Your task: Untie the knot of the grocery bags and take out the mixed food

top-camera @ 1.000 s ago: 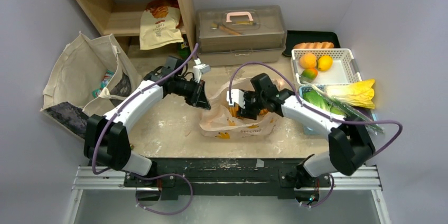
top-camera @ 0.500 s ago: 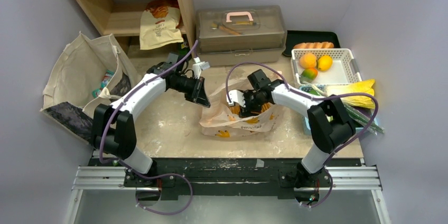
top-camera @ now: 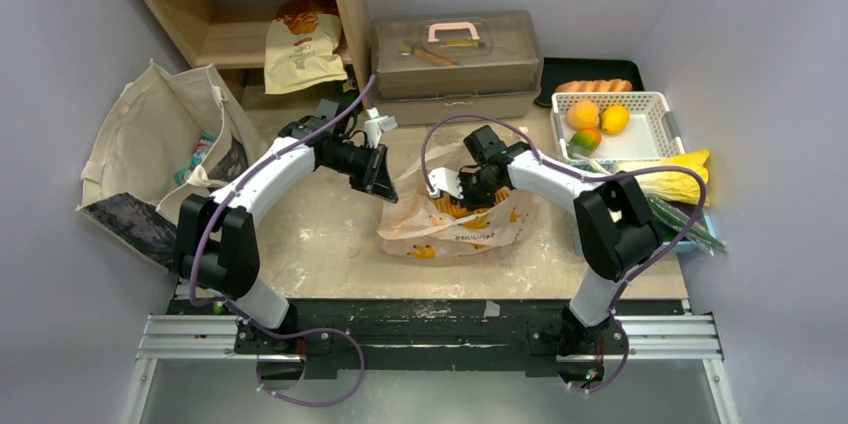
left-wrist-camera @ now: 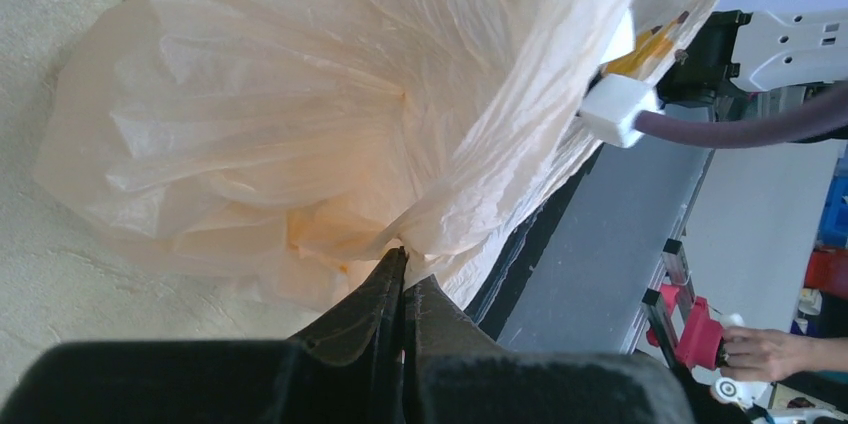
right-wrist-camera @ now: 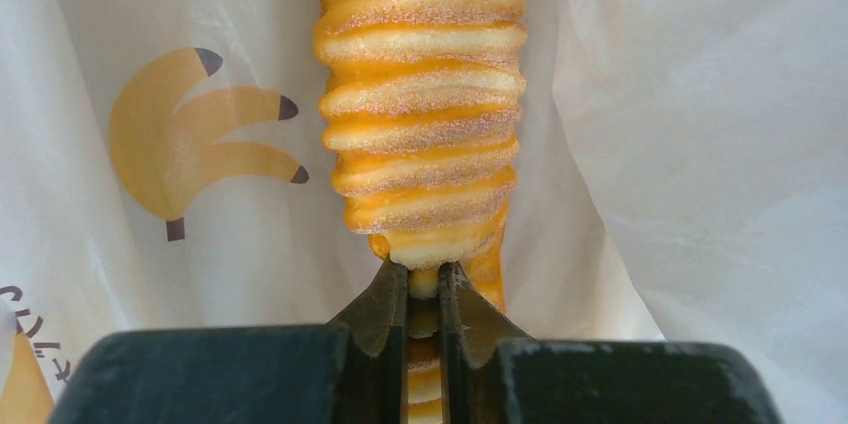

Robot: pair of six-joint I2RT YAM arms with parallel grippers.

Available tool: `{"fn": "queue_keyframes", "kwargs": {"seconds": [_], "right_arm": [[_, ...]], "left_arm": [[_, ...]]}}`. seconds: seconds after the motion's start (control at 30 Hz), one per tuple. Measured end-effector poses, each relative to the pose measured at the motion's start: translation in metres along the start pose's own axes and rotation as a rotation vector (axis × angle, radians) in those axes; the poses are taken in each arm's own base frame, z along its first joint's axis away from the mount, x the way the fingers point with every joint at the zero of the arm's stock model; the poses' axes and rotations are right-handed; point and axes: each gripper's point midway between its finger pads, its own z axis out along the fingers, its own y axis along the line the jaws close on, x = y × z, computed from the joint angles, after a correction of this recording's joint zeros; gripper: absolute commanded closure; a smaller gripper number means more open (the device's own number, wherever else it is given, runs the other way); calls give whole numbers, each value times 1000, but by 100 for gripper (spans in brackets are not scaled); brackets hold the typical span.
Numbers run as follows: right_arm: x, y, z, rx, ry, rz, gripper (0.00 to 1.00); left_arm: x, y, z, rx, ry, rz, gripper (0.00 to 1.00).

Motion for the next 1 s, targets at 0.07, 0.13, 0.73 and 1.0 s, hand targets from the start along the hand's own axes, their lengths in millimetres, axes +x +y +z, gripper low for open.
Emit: {"fn": "queue_keyframes", "kwargs": {"seconds": [0.07,0.13,0.73,1.0], "right_arm": [[-7,-3,-8,3,4,5,100],[-20,-9,-23,23,-8,2,100],[-116,2,-133,134,-154,-107,100],[-131,6,-158,186,-35,-174,100]], "left_arm": [[0,1,0,-4,-1,-7,100],[-1,1,0,-10,-5,-18,100],[-5,20,4,-168,-46,-73,100],[-6,36,-3,-303,-78,-178,100]]}}
